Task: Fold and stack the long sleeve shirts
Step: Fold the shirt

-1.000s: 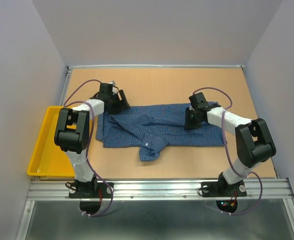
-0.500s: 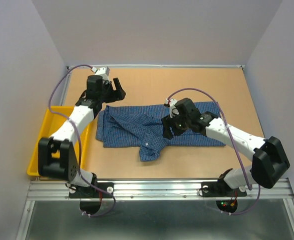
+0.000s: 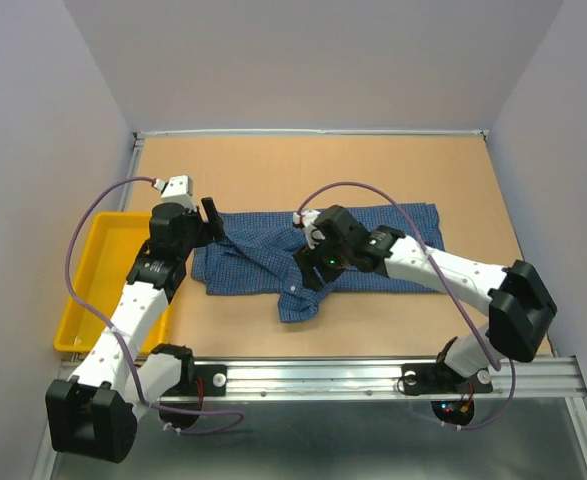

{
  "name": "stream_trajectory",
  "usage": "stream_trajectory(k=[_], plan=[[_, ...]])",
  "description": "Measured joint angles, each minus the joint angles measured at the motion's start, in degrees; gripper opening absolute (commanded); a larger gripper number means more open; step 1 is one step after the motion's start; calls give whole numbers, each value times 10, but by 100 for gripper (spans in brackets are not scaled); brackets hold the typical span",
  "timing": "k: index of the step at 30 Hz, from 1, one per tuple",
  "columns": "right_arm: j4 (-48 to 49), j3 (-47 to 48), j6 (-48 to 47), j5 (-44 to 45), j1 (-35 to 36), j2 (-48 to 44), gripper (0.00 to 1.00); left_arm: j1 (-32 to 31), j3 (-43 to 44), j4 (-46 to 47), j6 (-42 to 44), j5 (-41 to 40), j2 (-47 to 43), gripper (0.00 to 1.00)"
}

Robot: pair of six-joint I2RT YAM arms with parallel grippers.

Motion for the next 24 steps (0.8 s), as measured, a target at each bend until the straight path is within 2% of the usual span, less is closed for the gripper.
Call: stream_trajectory(k=[4,8,11,16,24], plan=[[-10,75,-29,64,60,60,66,0,-7,-17,0,-35,-3,86],[-26,121,-71,105,90,117,58,0,-7,-15,0,-57,-3,86],[-44,150,-109,129,92,159,54,0,-7,-14,0,-68,-2,86],[-55,192,-155,158,91,208,53,0,-7,-13,0,-78,-2,86],[-61,228,-193,166,90,236,53,0,-7,-13,0,-79,-2,86]])
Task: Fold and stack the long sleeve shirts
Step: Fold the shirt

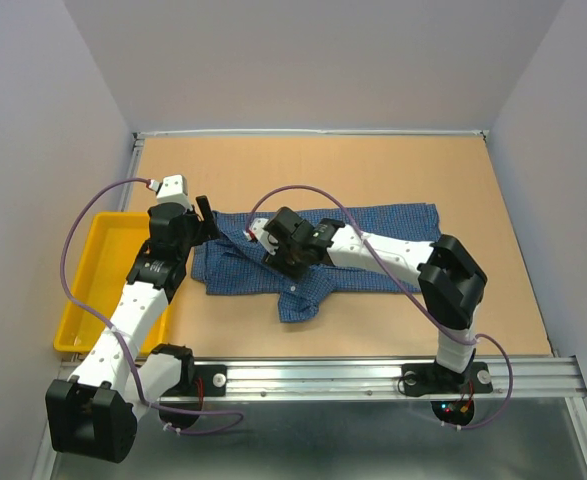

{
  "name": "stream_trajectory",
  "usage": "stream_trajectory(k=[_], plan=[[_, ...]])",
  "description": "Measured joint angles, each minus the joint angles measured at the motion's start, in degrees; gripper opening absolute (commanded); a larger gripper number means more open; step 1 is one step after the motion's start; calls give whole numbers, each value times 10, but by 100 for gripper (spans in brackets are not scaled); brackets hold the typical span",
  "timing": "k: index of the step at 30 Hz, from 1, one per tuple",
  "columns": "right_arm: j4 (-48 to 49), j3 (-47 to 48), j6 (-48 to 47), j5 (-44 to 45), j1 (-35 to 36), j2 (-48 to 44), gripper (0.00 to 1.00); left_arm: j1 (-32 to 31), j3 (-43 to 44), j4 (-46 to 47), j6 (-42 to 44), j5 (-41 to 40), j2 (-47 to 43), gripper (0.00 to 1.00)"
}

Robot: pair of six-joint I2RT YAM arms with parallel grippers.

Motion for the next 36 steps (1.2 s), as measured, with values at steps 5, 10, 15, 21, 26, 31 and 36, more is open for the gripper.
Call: stream_trajectory(k=[5,10,15,21,26,31,36], plan=[[-2,0,-6,-14,0,23,52,0,0,0,0,0,0,86],[-5,0,-7,-28,0,43,28,0,0,0,0,-1,0,86],[-15,0,-10,-51,0,43,2,0,0,0,0,-3,0,86],[-61,7,-10,-111,16,36,1,0,0,0,0,-4,0,86],[-106,27,0,-171,72,-3,1,0,0,2,0,-4,1,86],[-118,78,22,-199,151,-14,1,0,0,3,0,-9,-1,86],[-120,126,41,-216,220,-14,1,0,0,2,-2,-32,-26,86]])
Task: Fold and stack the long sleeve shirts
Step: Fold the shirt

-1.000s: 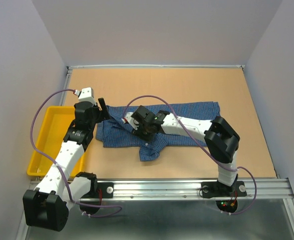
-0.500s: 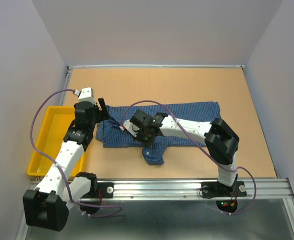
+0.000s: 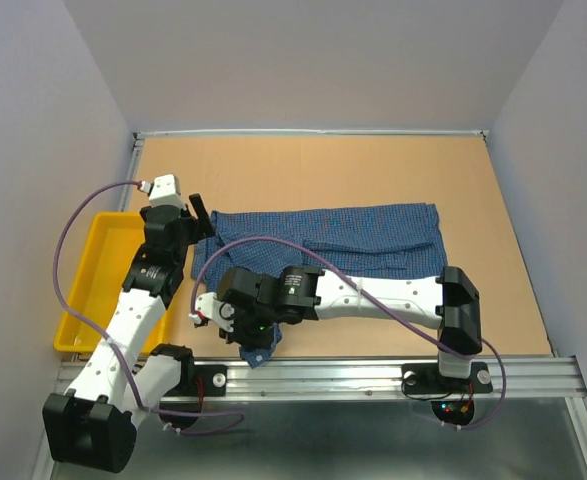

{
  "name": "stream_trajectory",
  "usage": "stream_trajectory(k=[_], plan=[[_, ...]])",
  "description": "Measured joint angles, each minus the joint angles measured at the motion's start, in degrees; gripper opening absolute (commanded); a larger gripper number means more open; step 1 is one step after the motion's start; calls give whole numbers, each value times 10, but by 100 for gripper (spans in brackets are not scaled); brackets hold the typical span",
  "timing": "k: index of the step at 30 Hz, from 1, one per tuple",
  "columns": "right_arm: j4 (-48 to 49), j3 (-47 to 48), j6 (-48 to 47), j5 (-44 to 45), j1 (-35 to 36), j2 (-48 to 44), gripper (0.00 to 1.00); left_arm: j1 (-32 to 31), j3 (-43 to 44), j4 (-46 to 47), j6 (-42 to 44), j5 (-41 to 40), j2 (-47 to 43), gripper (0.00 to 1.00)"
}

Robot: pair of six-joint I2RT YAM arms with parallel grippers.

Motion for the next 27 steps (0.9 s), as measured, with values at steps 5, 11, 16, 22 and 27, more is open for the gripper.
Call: stream_trajectory(k=[5,11,16,22,27], plan=[[-3,32,18,-9,34,0,1,5,0,-1,-13,-40,-40,95],[-3,49,36,-13,59,0,1,10,-3,-3,-29,-71,-71,95],[-7,70,47,-27,69,2,1,10,-3,-4,-31,-76,-76,95],[1,77,56,18,69,-14,1,10,-4,-7,-33,-76,-76,95],[25,39,72,81,46,-53,0,10,-4,-7,-33,-76,-75,95]])
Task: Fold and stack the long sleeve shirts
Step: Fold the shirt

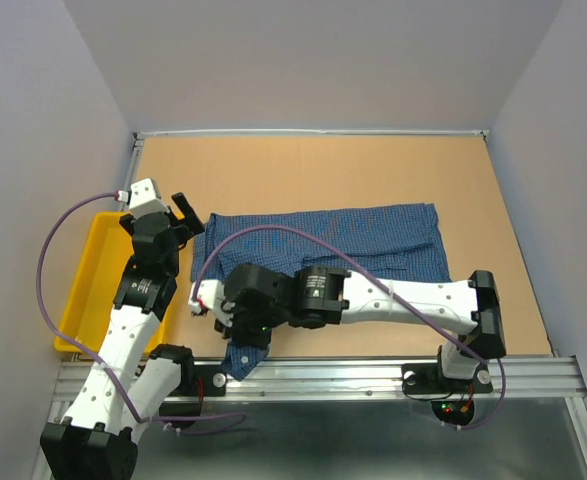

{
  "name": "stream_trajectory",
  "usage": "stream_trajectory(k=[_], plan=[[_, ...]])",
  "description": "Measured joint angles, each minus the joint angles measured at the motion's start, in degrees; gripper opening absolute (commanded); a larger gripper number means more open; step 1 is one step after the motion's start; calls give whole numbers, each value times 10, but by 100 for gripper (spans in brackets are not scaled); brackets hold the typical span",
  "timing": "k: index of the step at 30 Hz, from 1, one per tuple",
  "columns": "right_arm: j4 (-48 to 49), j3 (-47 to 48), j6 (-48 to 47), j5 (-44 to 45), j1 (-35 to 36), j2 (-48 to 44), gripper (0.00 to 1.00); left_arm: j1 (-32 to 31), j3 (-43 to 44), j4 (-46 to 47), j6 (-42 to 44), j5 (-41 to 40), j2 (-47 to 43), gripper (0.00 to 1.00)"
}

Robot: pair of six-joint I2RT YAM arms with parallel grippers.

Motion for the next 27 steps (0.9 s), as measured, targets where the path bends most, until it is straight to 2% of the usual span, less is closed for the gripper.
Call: stream_trajectory(k=[3,12,21,23,24,25,26,27], plan=[[29,-52,23,24,-45,-38,1,0,0,0,0,2,2,95],[144,-199,121,127,-250,-146,1,0,0,3,3,38,17,95],[202,-356,269,231,-446,-208,2,0,0,8,9,84,57,95],[209,-406,297,256,-473,-226,13,0,0,9,11,93,62,95],[208,-429,306,265,-483,-236,29,0,0,9,11,96,65,95],[209,-444,313,271,-487,-242,36,0,0,9,11,99,66,95],[208,-463,322,278,-491,-251,52,0,0,10,12,104,68,95],[211,-474,322,279,-491,-257,57,0,0,10,12,106,70,95]])
